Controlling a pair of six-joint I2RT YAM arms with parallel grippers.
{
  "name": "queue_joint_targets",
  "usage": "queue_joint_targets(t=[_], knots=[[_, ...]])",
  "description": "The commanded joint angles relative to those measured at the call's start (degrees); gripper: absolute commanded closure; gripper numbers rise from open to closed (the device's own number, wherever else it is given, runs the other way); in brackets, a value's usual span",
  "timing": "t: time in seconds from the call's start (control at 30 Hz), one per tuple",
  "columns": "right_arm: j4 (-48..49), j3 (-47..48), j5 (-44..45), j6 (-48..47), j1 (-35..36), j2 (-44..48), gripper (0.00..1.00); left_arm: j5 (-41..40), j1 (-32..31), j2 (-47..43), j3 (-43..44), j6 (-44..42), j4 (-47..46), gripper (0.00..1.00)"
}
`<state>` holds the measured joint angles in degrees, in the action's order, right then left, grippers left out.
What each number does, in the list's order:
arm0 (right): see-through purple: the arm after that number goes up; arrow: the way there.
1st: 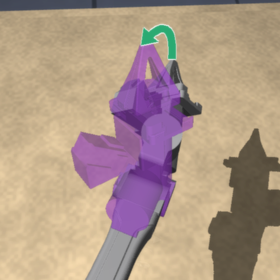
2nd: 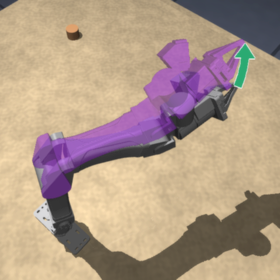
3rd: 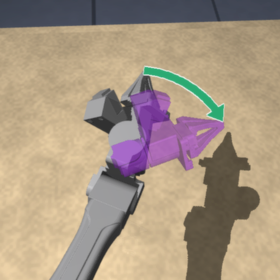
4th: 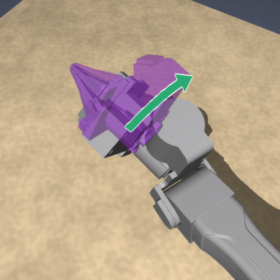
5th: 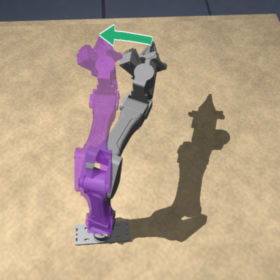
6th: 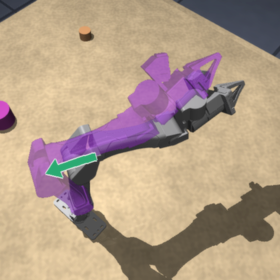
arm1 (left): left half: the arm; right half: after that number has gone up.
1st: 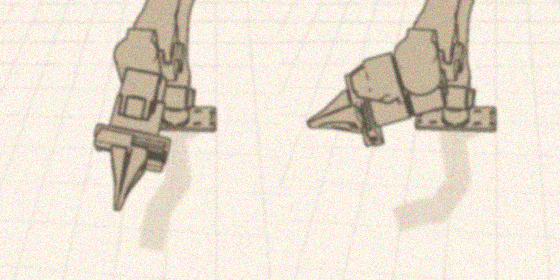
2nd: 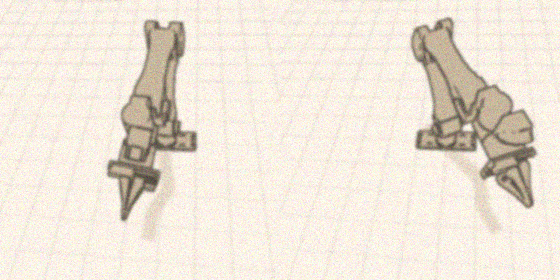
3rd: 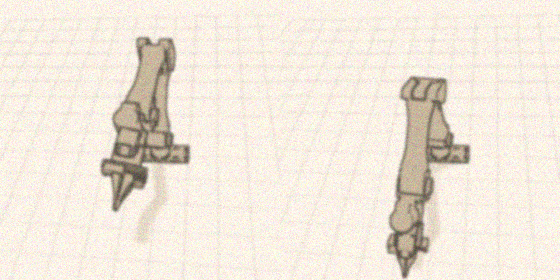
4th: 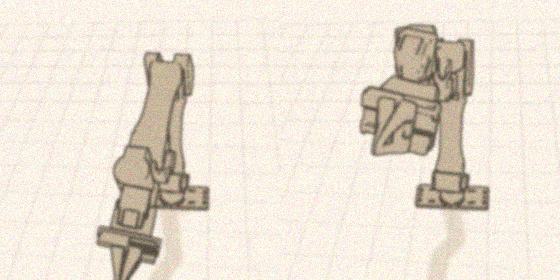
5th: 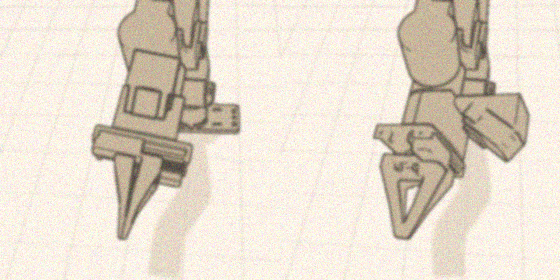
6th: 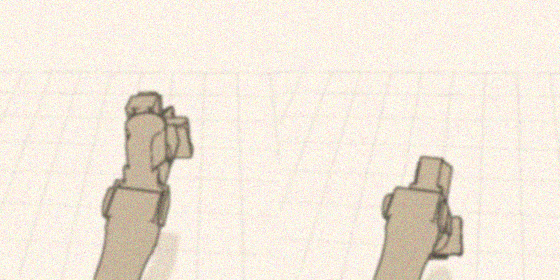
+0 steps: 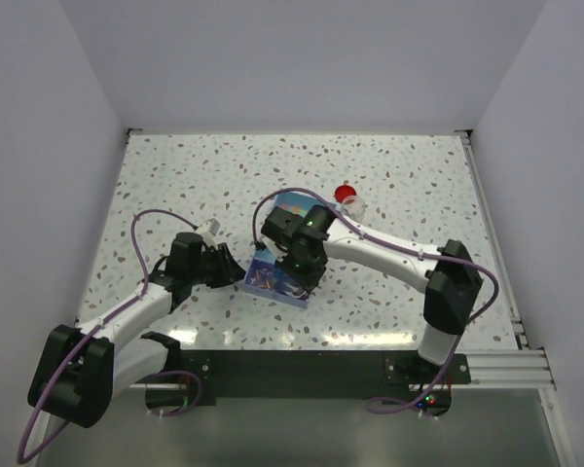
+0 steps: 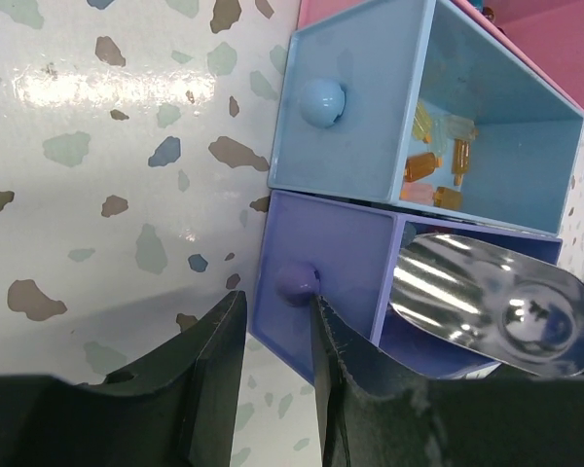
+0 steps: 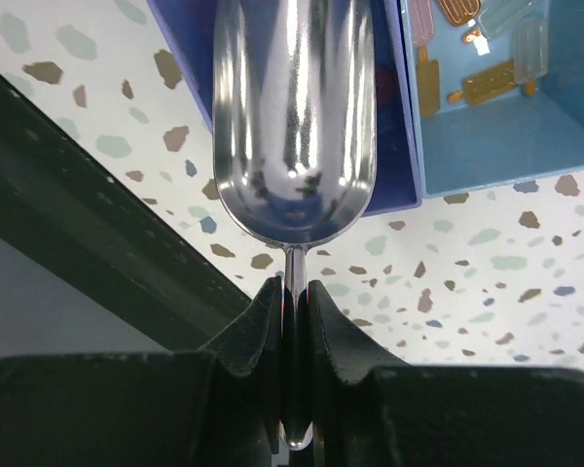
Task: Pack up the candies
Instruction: Scoop the fake candies from the storage box.
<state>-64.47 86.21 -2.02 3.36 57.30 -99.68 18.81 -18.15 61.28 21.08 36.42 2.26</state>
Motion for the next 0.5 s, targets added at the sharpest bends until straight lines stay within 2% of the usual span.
queue_joint_targets(t=[0.0, 0.23, 0.47], knots=[[-10.7, 5.0, 7.1, -3.0, 2.2, -2.4, 1.00, 1.1, -0.4, 0.2, 1.0, -0.3, -1.1, 0.63], [-20.3, 14.9, 14.3, -8.4, 3.4, -5.7, 1.00, 1.2, -0.4, 1.0, 1.9, -0.8, -0.9, 0.64], [-22.8, 15.3, 13.4, -10.4, 5.5, -8.5, 1.00, 1.8, -0.4, 2.6, 3.1, -1.5, -0.6, 0.64]])
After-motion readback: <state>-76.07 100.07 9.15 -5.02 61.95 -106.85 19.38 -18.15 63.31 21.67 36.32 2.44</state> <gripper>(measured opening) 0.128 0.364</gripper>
